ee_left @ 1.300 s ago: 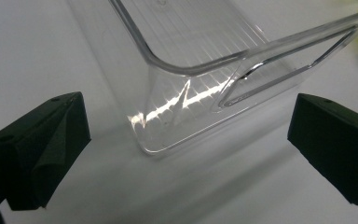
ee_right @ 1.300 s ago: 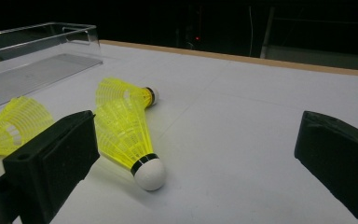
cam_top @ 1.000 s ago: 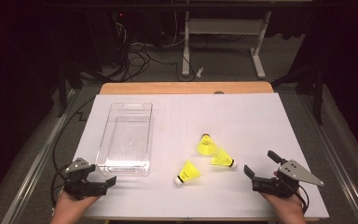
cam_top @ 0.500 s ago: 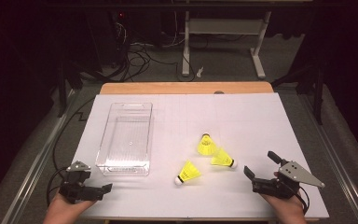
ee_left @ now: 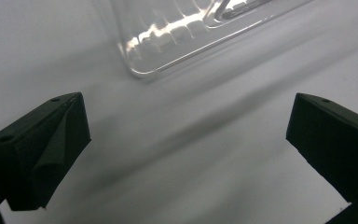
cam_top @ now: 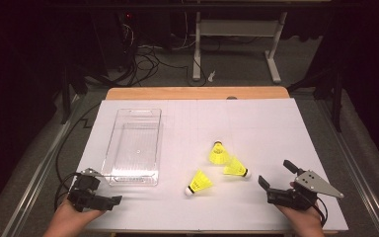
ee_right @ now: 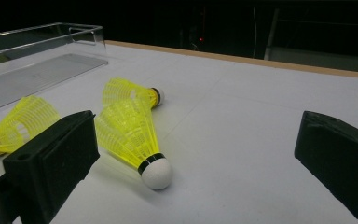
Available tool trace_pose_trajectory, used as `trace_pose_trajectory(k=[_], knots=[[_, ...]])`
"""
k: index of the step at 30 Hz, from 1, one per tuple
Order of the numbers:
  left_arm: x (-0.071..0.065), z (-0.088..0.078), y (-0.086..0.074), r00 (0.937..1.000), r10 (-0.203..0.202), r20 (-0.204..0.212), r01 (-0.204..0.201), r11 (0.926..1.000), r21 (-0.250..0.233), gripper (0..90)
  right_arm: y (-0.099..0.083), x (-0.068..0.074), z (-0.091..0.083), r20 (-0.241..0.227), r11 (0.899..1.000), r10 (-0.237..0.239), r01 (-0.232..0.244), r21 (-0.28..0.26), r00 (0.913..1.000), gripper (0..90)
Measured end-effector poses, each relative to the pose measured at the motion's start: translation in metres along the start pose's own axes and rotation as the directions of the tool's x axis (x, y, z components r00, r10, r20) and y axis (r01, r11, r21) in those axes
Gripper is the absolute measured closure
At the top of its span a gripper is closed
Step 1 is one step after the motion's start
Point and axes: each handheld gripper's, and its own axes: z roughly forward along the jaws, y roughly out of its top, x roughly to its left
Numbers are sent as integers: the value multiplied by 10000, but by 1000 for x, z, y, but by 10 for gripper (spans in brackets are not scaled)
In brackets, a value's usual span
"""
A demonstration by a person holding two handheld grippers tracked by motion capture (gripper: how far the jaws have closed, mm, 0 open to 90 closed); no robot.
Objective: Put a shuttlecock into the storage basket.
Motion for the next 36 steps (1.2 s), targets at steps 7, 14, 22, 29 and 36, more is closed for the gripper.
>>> trace_pose_trajectory(k=[7, 14, 22, 29, 36], knots=[[-7, 4, 11, 9990, 381, -230, -361, 9963, 786, 7, 0, 0, 0, -23, 10000, 5, -5, -4, 10000, 2], [-4, -2, 16, 9998, 122, -138, -104, 9920, 1257, 7, 0, 0, 1, -70, 10000, -31, 31, 14, 10000, 1], [-2, -11, 21, 9996, 201, -181, -161, 9807, 1951, 7, 0, 0, 1, -76, 10000, -19, 20, 19, 10000, 2], [-2, -14, 23, 9992, 375, -112, -334, 9669, 2529, 7, 0, 1, 1, -85, 10000, -13, 14, 50, 10000, 1], [-6, -6, 22, 9984, 562, -27, -522, 9437, 3267, 7, 0, 1, 1, -86, 10000, -26, 26, 53, 10000, 2]])
